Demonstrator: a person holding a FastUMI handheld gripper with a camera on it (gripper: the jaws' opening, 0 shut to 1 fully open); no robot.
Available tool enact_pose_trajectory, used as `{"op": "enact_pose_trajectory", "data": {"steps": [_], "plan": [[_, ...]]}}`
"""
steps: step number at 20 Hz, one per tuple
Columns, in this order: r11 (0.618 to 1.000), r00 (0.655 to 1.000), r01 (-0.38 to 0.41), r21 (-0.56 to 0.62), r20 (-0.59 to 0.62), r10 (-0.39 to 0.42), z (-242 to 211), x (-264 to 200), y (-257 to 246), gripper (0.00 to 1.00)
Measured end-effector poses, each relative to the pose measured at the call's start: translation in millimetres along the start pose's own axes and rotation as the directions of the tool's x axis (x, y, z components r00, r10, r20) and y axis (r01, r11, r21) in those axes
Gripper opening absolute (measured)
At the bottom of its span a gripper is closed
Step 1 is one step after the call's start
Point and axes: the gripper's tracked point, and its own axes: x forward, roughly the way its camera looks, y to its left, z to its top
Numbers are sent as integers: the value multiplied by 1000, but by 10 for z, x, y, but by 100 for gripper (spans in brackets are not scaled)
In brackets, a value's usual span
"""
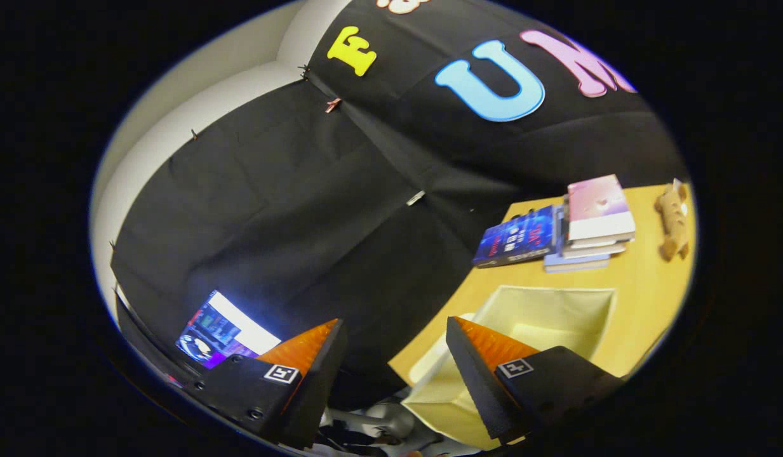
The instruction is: Open the storage box then place both shoes into the box .Put the left shoe in first, then the right shoe, with the right side of both shoes facing outward in a uniform manner.
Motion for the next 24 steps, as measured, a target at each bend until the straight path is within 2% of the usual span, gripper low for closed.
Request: {"op": "enact_pose_trajectory", "data": {"steps": [3,5,6,8,11,13,19,21,24], "plan": [[986,989,148,-82,3,-148,-73,-388,-400,97],[956,961,272,-112,-15,-276,-187,-668,-754,97],[930,936,346,-124,-30,-352,-283,-832,-982,97],[859,863,488,-152,-64,-502,-469,-1254,-1409,97],[761,758,615,-204,-110,-642,-817,-1797,-1949,98],[717,706,659,-227,-141,-694,-1098,-1984,-2289,98],[626,579,744,-234,-240,-779,-1672,-2299,-3063,94],[610,553,757,-236,-266,-789,-1822,-2269,-3283,90],[586,532,785,-201,-268,-804,-1918,-2133,-3574,75]]}}
